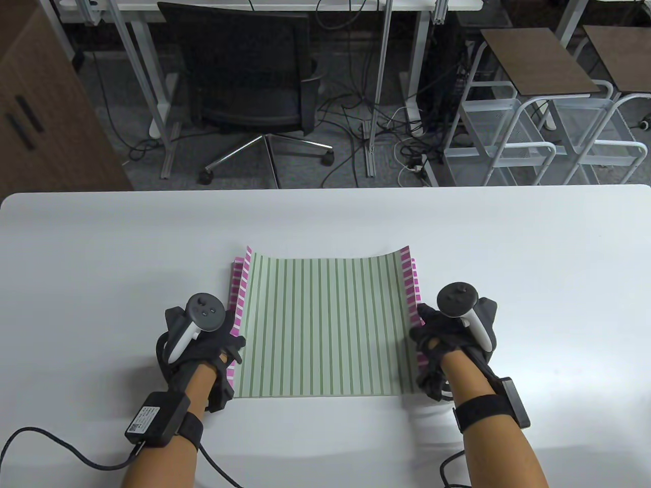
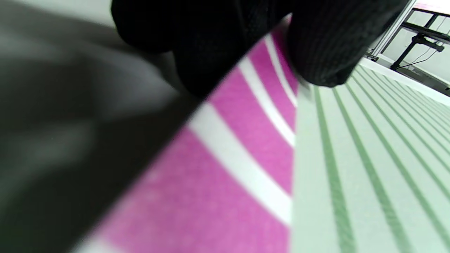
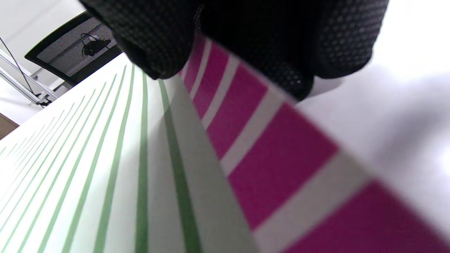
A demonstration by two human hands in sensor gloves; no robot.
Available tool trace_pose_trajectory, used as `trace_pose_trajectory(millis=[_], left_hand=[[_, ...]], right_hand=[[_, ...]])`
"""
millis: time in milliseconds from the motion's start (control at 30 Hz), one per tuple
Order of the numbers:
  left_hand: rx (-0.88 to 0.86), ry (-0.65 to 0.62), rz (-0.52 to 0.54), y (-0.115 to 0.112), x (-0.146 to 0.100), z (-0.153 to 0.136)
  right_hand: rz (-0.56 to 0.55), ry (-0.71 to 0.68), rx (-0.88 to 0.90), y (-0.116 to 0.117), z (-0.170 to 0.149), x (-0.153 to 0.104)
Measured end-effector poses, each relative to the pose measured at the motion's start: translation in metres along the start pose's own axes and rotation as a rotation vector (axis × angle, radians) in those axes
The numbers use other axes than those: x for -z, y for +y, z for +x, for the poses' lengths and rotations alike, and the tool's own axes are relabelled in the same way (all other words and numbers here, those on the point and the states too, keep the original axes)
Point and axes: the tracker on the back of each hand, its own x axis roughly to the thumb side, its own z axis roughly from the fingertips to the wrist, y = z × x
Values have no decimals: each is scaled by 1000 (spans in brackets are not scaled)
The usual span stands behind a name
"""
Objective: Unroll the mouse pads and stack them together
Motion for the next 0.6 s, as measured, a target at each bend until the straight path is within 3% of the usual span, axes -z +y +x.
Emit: trace_pose_trajectory(millis=[100,200,300,467,600], left_hand=[[32,4,63,16,-6,1],[10,-176,194,34,-15,11],[137,-283,199,34,-19,24],[325,-287,-73,5,-4,24],[336,-212,-268,-15,9,11]], right_hand=[[-58,-38,-47,-13,9,-8],[-131,-193,-93,-20,35,-21],[-111,-307,-224,-4,57,-29],[134,-404,-438,46,72,-28],[284,-345,-497,65,64,-20]])
